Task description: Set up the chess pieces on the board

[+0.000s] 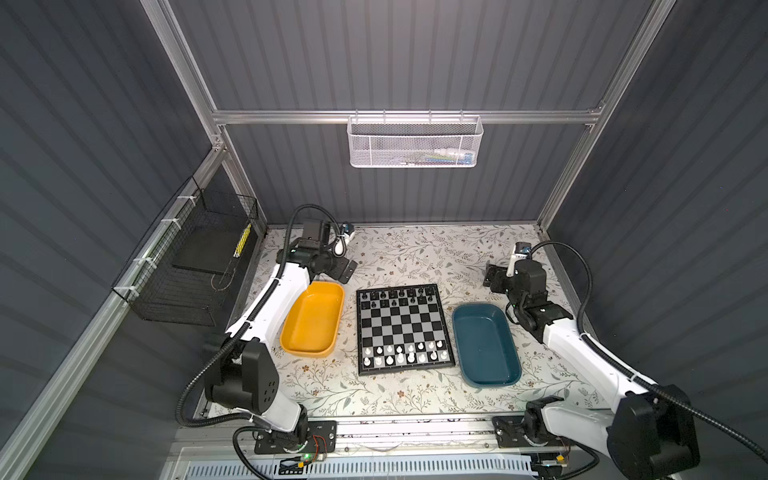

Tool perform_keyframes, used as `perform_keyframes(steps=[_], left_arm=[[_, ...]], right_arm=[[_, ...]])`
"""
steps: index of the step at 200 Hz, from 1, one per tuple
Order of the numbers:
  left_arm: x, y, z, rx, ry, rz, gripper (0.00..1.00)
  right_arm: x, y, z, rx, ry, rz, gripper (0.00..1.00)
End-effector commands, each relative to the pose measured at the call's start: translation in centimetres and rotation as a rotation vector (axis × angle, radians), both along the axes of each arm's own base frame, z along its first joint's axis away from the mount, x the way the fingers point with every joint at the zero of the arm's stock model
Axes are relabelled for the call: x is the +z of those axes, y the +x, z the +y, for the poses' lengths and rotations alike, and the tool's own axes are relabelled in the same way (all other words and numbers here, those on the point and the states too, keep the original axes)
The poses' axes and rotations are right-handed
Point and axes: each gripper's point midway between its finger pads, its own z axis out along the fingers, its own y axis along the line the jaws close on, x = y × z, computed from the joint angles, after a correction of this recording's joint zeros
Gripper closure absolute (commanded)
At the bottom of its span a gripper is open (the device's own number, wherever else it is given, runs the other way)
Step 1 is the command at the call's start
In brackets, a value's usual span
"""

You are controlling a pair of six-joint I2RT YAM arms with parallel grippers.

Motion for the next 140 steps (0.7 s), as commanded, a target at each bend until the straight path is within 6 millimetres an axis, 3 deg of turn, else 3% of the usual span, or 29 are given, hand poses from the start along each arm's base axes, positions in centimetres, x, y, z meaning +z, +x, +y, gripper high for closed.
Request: perform_keyframes(steps=[1,46,83,115,140], left_arm=[[0.8,1.2,2.1,0.141,-0.066,-0.081,0.0],[-1.0,2.3,7.1,0.357,-0.103,-0.164,0.01],[-3.4,2.4,9.5,0.447,-0.182,-0.221,0.01],[-6.1,2.1,10.8,0.487,-0.229,-0.23,0.0],[-7.0,1.6,11.8,0.511,-0.217,-0.285,0.01]], right_arm=[[-1.2,0.9,-1.3,0.001,-0.028,-0.035,0.07],[-3.0,0.9,-4.3,-0.028,-0.045,-0.043,0.04],[-3.1,0.2,-7.6,-0.111,-0.02,-0.12,0.02],[-4.0,-0.5,-8.5,-0.107,0.005,-0.113,0.01],[-5.4,-1.8,-8.2,-0.079,-0.002,-0.107,0.01]])
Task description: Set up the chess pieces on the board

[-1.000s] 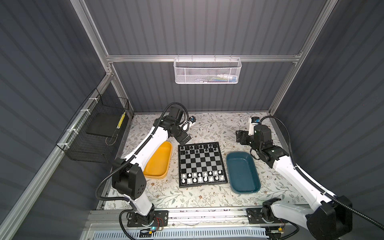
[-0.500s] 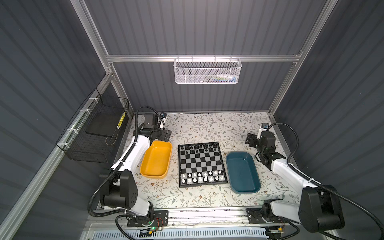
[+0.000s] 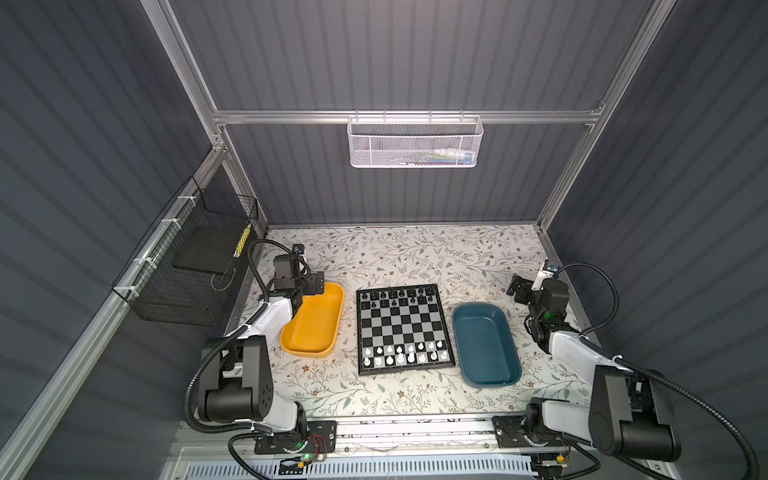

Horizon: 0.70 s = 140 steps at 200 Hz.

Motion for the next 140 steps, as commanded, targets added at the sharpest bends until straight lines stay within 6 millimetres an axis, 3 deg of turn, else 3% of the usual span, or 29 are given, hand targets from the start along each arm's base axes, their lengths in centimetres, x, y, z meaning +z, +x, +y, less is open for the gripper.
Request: perform_keyframes(steps=[1,22,53,102,123,140], left_arm=[[1.4,0.8,0.8,0.035,-0.015,-0.133,0.0],[1.6,0.5,1.3,0.046,-0.007,-0.16,0.0],[3.7,-0.3,1.0,0.033,-0.048,-0.248,0.01],[1.5,-1.4,-1.0,-0.069,-0.113,-0.302,0.01],[-0.1,-1.8,-1.0,-0.084,-0.085,-0.28,0.01],[0.4,-2.2,-1.0,-0.077,-0.085,-0.316,0.01]], right_arm=[[0.2,-0.8,0.6,0.044,-0.001,-0.054,0.01],[-0.1,-2.1,0.2,0.018,-0.002,-0.126,0.01],[0.4,-2.7,0.9,0.06,-0.009,-0.199,0.01],[-0.4,-3.0,1.1,0.081,0.012,-0.258,0.01],[-0.7,-3.0,1.1,0.075,0.012,-0.28,0.01],[-1.2,-3.0,1.1,0.076,0.011,-0.287,0.01]])
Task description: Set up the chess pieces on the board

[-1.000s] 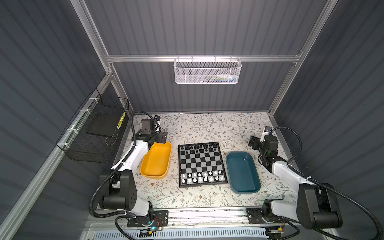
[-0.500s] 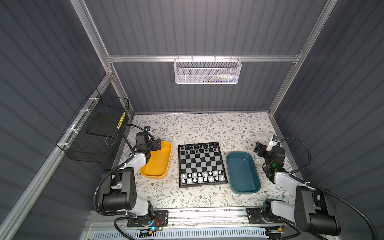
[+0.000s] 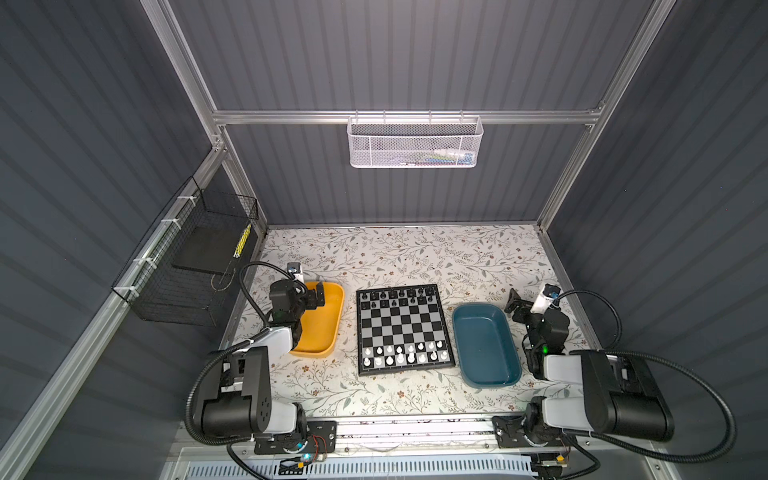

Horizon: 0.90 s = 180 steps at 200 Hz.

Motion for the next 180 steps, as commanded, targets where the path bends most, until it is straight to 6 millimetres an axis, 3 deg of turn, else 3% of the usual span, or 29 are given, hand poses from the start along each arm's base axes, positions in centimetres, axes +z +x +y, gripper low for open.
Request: perform_keyframes(steps=[1,72,101,155,180], left_arm=[[1.9,0.3,-0.3,-0.025,0.005,-0.111,0.0],[1.0,-0.6,-2.3,-0.122,-0.075,-0.159,0.0],[-0.9,-0.8,-2.5,-0.139,-0.055,-0.12,0.0],[0.0,-0.5,-2.1,-0.111,-0.074,-0.15,0.0],[-0.9,-0.2,-2.3,-0.12,-0.079,-0.133,0.0]], right_arm=[[2.1,0.2,0.0,0.003,-0.009,-0.119,0.01],[2.2,0.3,0.6,0.044,-0.015,-0.133,0.01],[2.0,0.9,1.2,0.083,-0.016,-0.11,0.01],[1.9,1.1,0.8,0.069,-0.008,-0.096,0.01],[1.9,1.1,1.0,0.076,-0.008,-0.098,0.01]])
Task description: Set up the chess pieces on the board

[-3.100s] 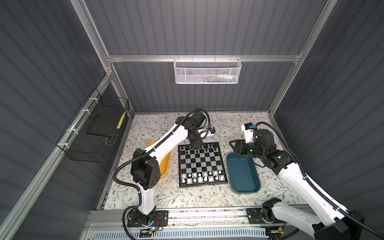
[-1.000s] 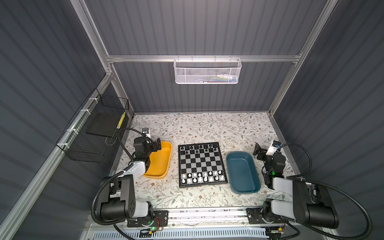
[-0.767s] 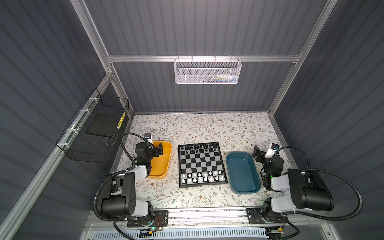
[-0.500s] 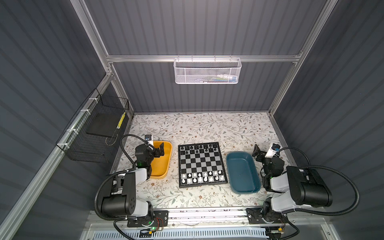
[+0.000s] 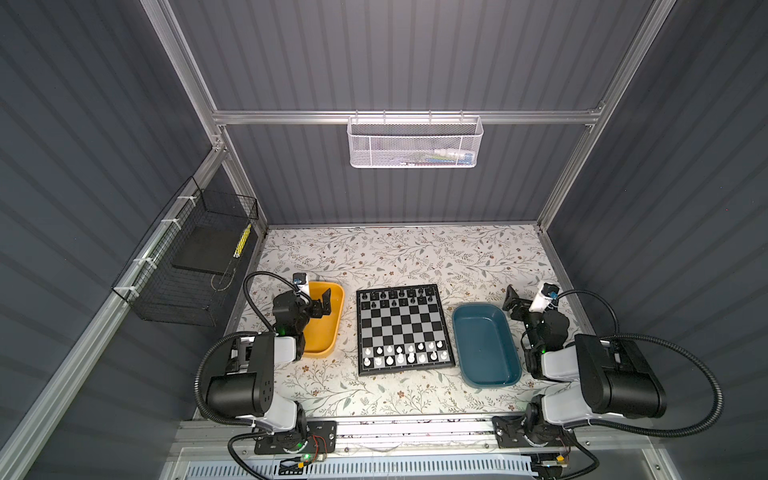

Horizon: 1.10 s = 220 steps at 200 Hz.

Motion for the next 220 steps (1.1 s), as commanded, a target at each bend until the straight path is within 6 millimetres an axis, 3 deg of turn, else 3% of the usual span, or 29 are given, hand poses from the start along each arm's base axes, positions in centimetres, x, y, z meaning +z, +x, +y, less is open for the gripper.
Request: perform_keyframes(steps=[1,65,113,159,220], left_arm=[[0.3,0.5,0.0,-0.003,-0.016,-0.031,0.0],[-1.2,-0.7,-0.6,-0.037,-0.014,-0.135,0.0],[-1.3,-0.9,-0.7,-0.044,-0.011,-0.128,0.0],[-2.3,1.0,0.5,0.026,-0.021,-0.035,0.0],[-3.0,2.0,0.8,0.053,-0.005,0.029,0.0]], right_arm=[[0.7,0.3,-0.1,0.003,-0.01,-0.02,0.01],[1.2,-1.2,0.5,0.026,-0.029,-0.081,0.01],[0.9,-0.1,-0.2,-0.002,-0.013,-0.043,0.01],[-0.1,2.7,0.5,0.049,-0.01,0.096,0.01],[-0.2,2.7,0.6,0.045,-0.025,0.101,0.01]])
